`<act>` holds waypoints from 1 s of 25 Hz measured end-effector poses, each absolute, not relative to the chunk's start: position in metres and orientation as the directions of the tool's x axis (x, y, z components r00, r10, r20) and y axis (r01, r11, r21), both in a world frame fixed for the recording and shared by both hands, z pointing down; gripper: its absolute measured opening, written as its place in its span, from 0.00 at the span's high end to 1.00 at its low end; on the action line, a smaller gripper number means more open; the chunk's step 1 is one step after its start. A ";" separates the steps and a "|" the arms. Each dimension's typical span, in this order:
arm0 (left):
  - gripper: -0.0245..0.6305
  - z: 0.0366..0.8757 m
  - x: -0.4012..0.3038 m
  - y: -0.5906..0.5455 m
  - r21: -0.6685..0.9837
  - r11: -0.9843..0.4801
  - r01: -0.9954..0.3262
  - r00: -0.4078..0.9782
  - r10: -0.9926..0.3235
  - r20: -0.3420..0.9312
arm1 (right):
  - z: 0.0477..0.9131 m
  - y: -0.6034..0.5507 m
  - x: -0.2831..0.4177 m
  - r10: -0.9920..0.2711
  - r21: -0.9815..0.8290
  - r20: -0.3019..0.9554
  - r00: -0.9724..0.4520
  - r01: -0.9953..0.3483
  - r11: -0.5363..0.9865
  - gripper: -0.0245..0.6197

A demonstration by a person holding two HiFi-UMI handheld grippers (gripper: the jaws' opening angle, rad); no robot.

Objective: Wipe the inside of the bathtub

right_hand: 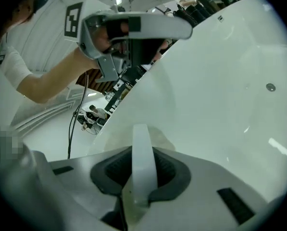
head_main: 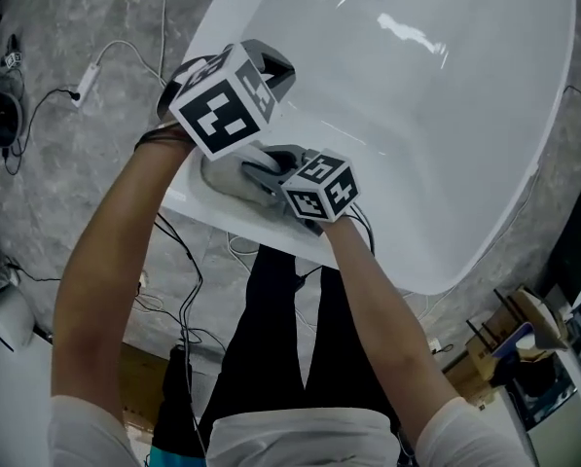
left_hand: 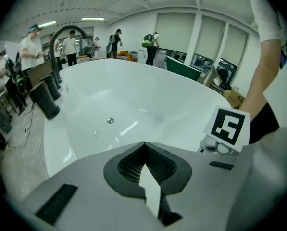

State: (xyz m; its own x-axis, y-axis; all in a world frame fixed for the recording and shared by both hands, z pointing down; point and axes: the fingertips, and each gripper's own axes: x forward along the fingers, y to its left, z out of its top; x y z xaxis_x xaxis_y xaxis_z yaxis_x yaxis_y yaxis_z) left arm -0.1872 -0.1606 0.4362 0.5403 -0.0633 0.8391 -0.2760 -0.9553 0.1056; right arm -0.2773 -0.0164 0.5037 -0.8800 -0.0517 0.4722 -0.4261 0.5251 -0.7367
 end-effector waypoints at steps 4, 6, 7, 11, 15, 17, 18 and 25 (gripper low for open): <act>0.95 0.433 -0.140 -0.151 0.118 -0.988 -0.101 0.557 0.042 0.830 | 0.515 -0.018 -0.272 -0.045 -0.744 0.478 -0.877 -0.431 0.511 0.82; 0.95 0.447 -0.121 -0.150 0.142 -0.989 -0.036 0.545 0.100 0.833 | 0.523 -0.019 -0.271 -0.049 -0.742 0.484 -0.874 -0.440 0.507 0.82; 0.95 0.456 -0.115 -0.152 0.151 -0.988 -0.018 0.536 0.118 0.836 | 0.525 -0.020 -0.271 -0.052 -0.741 0.485 -0.873 -0.442 0.506 0.82; 0.95 0.498 -0.103 -0.170 0.192 -0.981 -0.025 0.501 0.154 0.852 | 0.538 -0.024 -0.266 -0.065 -0.740 0.485 -0.872 -0.449 0.501 0.82; 0.95 0.537 -0.095 -0.166 0.237 -0.971 0.026 0.481 0.220 0.848 | 0.555 -0.027 -0.261 -0.059 -0.753 0.466 -0.883 -0.431 0.498 0.82; 0.95 0.557 -0.089 -0.160 0.248 -0.967 0.062 0.455 0.249 0.855 | 0.569 -0.031 -0.255 -0.056 -0.756 0.465 -0.884 -0.429 0.494 0.82; 0.95 0.569 -0.085 -0.156 0.258 -0.963 0.080 0.439 0.267 0.858 | 0.577 -0.032 -0.252 -0.054 -0.757 0.466 -0.883 -0.429 0.493 0.82; 0.95 0.644 -0.079 -0.145 0.253 -0.957 0.143 0.337 0.288 0.897 | 0.636 -0.046 -0.227 -0.082 -0.722 0.518 -0.851 -0.487 0.491 0.82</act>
